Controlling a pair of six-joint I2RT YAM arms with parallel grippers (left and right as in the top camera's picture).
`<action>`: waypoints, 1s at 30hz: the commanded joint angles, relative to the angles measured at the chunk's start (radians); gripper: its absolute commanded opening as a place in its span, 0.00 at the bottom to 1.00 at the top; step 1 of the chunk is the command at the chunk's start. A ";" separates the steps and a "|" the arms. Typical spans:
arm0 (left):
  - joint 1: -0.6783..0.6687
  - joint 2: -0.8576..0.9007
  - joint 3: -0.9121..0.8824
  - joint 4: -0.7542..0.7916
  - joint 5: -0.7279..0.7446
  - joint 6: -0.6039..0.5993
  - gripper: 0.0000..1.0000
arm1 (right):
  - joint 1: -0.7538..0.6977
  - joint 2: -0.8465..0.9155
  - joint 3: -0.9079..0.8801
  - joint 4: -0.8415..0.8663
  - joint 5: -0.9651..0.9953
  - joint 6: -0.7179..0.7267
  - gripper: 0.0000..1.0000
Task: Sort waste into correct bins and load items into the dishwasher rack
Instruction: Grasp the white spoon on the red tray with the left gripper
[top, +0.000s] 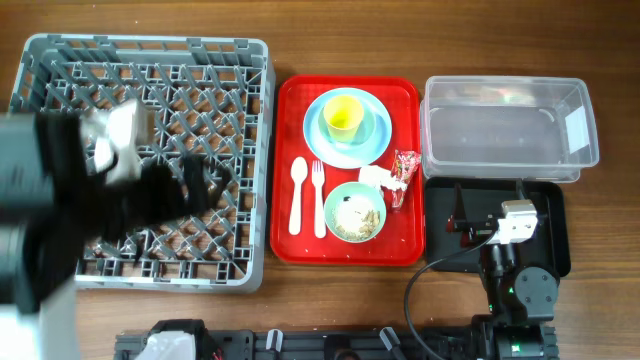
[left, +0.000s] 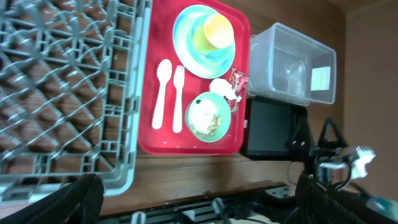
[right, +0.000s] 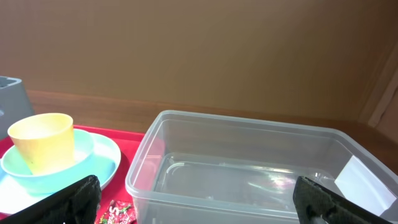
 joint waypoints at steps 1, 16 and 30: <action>0.002 0.118 0.036 -0.016 0.117 -0.027 1.00 | -0.005 0.001 -0.001 0.004 -0.008 -0.005 1.00; -0.179 0.223 0.035 -0.015 -0.040 -0.198 0.04 | -0.005 0.001 -0.001 0.004 -0.008 -0.005 1.00; -0.501 0.257 -0.080 0.175 -0.513 -0.424 0.04 | -0.005 0.001 -0.001 0.004 -0.008 -0.005 1.00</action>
